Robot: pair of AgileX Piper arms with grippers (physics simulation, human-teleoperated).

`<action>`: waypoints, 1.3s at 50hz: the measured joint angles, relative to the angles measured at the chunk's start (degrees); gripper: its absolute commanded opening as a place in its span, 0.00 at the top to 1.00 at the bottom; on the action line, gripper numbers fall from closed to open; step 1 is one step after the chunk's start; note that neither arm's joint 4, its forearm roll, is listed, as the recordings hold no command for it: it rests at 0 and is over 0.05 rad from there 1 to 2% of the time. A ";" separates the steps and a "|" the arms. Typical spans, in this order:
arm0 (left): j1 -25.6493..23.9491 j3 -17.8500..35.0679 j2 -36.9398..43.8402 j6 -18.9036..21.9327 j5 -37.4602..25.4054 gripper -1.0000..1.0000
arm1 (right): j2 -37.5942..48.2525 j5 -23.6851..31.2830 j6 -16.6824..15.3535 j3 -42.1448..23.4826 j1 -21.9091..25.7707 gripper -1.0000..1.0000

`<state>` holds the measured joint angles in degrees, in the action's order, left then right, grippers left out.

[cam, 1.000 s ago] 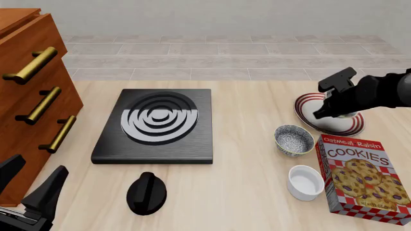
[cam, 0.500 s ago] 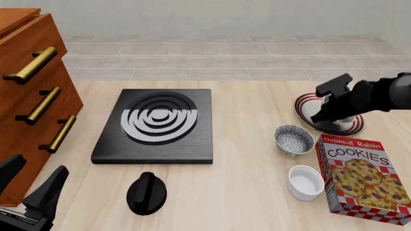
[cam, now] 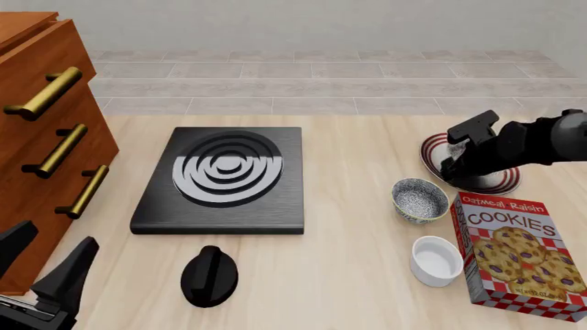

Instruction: Pick the akita bowl from table center and place it on the plate.

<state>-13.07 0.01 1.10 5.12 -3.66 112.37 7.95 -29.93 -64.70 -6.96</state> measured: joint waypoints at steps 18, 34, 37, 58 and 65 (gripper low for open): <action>-0.22 0.00 0.17 0.03 0.11 0.00 | -0.94 -0.98 0.02 1.13 0.38 0.00; -0.48 0.00 0.41 0.02 0.25 0.00 | -3.23 -0.65 -0.02 2.25 1.29 0.00; -0.51 0.00 0.44 0.04 0.27 0.00 | -3.99 -0.49 -0.12 2.54 1.44 0.00; -0.77 0.00 0.57 0.03 0.38 0.00 | -10.21 -0.13 -0.86 5.58 2.32 0.00; -0.88 0.00 0.59 0.01 0.40 0.00 | -13.14 -0.59 -1.02 7.56 2.81 0.00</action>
<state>-13.95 0.01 1.69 5.13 -3.26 99.23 7.36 -30.95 -57.14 -4.15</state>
